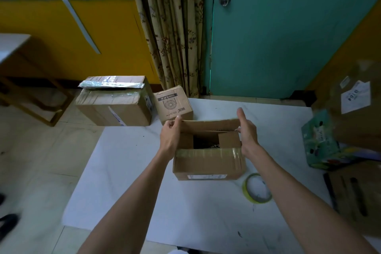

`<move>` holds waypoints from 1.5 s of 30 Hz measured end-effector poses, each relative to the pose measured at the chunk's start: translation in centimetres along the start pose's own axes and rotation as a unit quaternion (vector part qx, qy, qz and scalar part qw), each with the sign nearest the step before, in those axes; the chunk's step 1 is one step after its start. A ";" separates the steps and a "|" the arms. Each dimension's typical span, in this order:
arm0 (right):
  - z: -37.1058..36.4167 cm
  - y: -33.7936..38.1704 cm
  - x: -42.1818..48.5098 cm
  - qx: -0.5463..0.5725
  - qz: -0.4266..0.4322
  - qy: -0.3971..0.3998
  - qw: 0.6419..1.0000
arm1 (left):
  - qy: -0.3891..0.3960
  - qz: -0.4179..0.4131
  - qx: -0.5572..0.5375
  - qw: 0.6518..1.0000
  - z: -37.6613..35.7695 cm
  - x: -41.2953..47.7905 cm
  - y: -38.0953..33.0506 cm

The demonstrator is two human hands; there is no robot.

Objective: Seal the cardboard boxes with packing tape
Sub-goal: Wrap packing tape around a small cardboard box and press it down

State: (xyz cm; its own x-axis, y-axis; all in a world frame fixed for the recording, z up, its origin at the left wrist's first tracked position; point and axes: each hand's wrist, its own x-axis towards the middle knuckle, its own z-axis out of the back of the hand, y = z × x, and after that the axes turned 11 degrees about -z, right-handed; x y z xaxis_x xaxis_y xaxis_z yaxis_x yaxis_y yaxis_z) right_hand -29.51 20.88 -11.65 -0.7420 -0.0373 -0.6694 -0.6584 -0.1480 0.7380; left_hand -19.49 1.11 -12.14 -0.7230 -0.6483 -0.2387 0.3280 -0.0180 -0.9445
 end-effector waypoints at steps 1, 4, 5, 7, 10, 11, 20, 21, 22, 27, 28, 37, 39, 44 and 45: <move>-0.1 -0.3 0.1 -0.004 -0.001 -0.010 1.000 | 0.000 0.001 0.000 1.000 -0.1 0.0 0.2; 0.2 -1.1 0.3 -0.022 0.030 -0.028 0.999 | 0.008 -0.007 0.003 1.000 -0.1 -0.2 0.7; 0.5 -1.3 0.5 -0.031 0.042 -0.019 0.998 | 0.017 -0.011 0.006 1.000 0.1 -0.3 0.9; 1.0 -2.1 0.9 -0.068 0.067 0.003 0.995 | 0.040 -0.022 0.016 0.999 0.6 -0.6 1.8; 1.7 -3.7 1.1 -0.146 0.105 0.013 0.984 | 0.077 -0.051 0.037 0.995 1.4 -1.4 3.5; 1.8 -4.3 1.0 -0.157 0.116 0.017 0.981 | 0.082 -0.067 0.054 0.993 1.4 -1.7 4.0; 0.4 -6.3 0.2 -0.520 0.285 -0.142 0.793 | 0.115 -0.221 0.515 0.820 -1.4 -3.4 4.6; 0.0 -6.0 -0.2 -0.557 0.300 -0.140 0.762 | 0.127 -0.231 0.536 0.802 -1.8 -3.5 4.4; -0.5 -5.9 -0.6 -0.591 0.309 -0.130 0.734 | 0.136 -0.238 0.554 0.786 -2.3 -3.7 4.2; -2.0 -6.5 -0.9 -0.664 0.274 -0.073 0.692 | 0.184 -0.239 0.584 0.754 -3.8 -3.9 4.5; -2.0 -6.6 -0.7 -0.665 0.267 -0.070 0.694 | 0.190 -0.233 0.584 0.754 -3.8 -3.9 4.6; -1.6 -6.6 -0.5 -0.601 0.226 -0.103 0.760 | 0.168 -0.238 0.567 0.770 -3.0 -3.6 4.4; -1.1 -6.6 -0.5 -0.558 0.175 -0.107 0.804 | 0.128 -0.199 0.570 0.787 -2.2 -3.6 4.7; 0.4 -6.4 -0.4 -0.453 0.112 -0.078 0.881 | 0.137 -0.168 0.484 0.847 -1.5 -3.4 5.5; 0.5 -6.4 -0.3 -0.438 0.109 -0.075 0.889 | 0.136 -0.170 0.471 0.855 -1.6 -3.4 5.5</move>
State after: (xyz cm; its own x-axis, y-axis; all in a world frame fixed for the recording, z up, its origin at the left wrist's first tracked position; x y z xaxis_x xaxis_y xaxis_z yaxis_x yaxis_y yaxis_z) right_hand -25.17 22.29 -16.12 -0.8912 -0.0371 -0.4520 -0.1951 -0.8683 0.4560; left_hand -16.24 4.43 -16.90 -0.9466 -0.2849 -0.1510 0.3221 -0.8587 -0.3986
